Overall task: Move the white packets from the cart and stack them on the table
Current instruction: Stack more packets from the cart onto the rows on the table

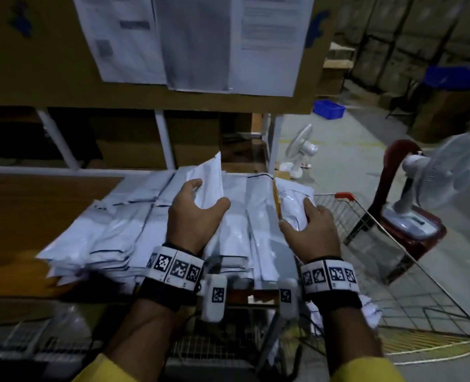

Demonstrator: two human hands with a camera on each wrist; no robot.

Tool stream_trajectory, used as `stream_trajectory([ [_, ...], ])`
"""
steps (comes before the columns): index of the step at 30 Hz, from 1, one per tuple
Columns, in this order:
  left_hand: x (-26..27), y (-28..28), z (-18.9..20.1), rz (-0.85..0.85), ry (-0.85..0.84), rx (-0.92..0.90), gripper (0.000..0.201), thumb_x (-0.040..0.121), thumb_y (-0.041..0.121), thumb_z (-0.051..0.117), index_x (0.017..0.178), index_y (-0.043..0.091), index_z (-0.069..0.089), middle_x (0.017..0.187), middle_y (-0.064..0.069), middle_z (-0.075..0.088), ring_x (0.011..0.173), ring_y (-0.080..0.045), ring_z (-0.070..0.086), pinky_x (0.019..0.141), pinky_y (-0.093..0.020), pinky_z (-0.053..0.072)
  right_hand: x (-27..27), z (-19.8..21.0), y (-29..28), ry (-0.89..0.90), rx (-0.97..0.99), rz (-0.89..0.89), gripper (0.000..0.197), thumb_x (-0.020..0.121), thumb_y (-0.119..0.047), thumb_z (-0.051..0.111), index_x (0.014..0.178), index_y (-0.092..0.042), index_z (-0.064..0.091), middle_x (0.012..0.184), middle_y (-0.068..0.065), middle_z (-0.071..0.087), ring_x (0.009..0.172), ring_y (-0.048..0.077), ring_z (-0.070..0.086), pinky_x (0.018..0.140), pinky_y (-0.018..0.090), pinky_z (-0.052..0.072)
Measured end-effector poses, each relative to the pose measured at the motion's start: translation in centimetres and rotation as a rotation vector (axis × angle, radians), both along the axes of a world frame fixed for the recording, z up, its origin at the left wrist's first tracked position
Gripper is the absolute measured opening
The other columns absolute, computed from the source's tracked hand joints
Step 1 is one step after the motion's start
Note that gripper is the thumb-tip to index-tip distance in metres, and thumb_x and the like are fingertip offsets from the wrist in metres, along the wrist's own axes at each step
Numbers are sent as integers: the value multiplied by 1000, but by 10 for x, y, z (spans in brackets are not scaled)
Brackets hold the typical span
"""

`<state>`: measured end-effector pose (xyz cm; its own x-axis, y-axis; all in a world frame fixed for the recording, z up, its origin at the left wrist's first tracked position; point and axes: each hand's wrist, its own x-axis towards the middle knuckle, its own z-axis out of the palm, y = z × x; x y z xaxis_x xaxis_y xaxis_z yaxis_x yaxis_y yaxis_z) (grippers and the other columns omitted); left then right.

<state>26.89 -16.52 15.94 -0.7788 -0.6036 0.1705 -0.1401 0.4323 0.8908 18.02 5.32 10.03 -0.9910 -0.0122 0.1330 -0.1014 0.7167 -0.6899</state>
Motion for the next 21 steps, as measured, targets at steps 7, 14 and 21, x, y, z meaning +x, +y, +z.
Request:
stream_trajectory([
  [7, 9, -60, -11, -51, -63, -17, 68, 79, 40, 79, 139, 23, 52, 146, 0, 52, 133, -18, 47, 104, -28, 38, -3, -53, -40, -142, -95, -182, 106, 59, -65, 64, 145, -8, 39, 139, 21, 52, 126, 40, 52, 99, 53, 49],
  [14, 1, -60, -21, -48, -84, 0, 69, 78, 42, 77, 140, 25, 52, 146, 3, 51, 133, -17, 46, 101, -25, 36, 0, -85, -36, -289, -68, -190, 101, 71, -43, 79, 153, -13, 30, 149, 18, 45, 133, 37, 47, 106, 46, 43],
  [21, -11, -49, -29, -1, -107, 26, 71, 77, 45, 78, 140, 26, 51, 145, 2, 52, 132, -18, 47, 103, -30, 39, -18, -125, -33, -320, -2, -33, 114, 65, -82, 63, 157, -37, 14, 159, 15, 29, 142, 37, 37, 110, 53, 41],
])
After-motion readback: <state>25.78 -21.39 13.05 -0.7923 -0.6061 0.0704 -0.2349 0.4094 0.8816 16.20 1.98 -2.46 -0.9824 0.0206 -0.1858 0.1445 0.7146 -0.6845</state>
